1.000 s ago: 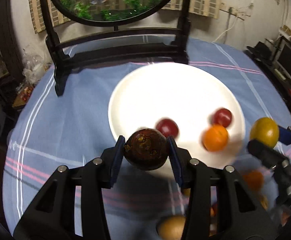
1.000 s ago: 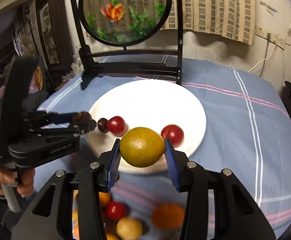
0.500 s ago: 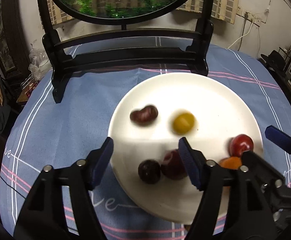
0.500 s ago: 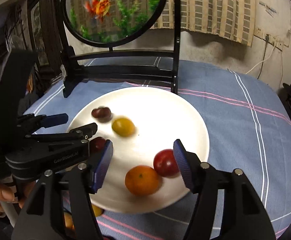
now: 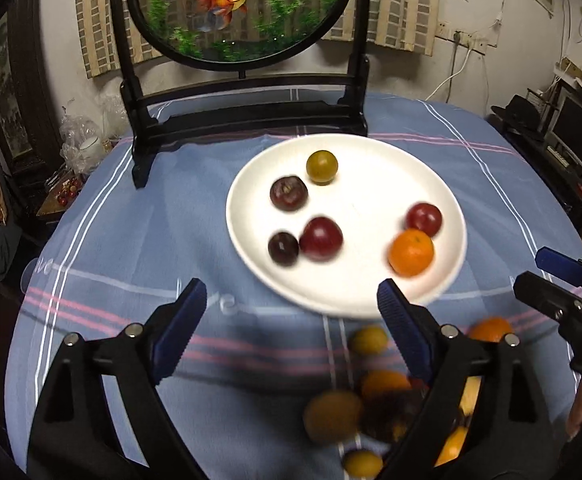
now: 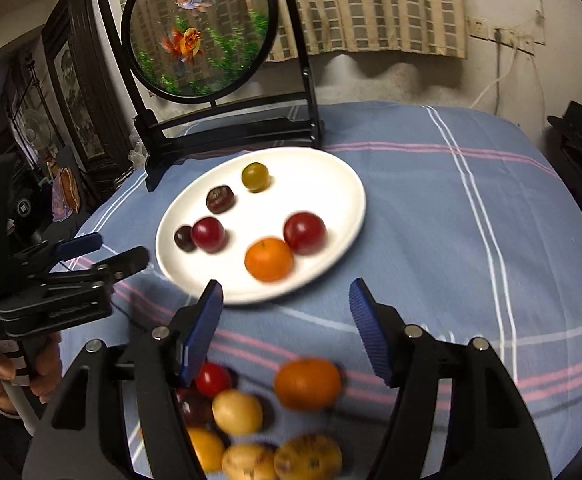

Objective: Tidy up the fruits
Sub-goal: 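Move both open tools back over the fruit pile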

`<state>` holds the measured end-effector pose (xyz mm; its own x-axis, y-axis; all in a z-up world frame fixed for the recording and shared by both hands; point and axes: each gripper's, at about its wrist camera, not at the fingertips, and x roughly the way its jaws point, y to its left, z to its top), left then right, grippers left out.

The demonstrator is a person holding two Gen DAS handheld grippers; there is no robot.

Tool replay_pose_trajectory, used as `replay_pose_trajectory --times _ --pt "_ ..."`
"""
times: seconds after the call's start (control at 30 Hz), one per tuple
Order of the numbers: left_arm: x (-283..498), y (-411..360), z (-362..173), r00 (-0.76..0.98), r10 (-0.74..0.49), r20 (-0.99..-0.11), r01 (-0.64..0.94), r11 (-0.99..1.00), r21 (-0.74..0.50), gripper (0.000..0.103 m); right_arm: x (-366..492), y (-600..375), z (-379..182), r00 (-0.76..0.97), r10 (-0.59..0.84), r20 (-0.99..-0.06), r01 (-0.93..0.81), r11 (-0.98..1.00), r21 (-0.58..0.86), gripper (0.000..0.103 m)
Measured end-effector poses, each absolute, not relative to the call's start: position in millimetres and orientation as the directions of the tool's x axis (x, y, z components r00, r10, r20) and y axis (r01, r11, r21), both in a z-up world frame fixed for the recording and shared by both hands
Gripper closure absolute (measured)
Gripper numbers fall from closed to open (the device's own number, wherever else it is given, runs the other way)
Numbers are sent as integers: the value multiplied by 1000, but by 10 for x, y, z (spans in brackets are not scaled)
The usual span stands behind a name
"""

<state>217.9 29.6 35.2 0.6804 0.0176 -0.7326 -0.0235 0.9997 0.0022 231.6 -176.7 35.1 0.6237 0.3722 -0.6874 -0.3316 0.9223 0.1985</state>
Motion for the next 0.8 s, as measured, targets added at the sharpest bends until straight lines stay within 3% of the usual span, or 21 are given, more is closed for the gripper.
replay_pose_trajectory --times 0.4,0.53,0.8 --pt "1492 235 7 663 -21 -748 27 1000 -4 10 1689 -1952 116 588 317 -745 -322 936 143 37" --pt "1467 261 -55 674 -9 -738 20 1000 6 10 1466 -1943 -59 555 240 -796 -365 931 25 37" --pt "1474 332 -96 680 -41 -732 34 999 -25 9 1386 -1924 -263 512 210 -833 -402 915 -17 37"
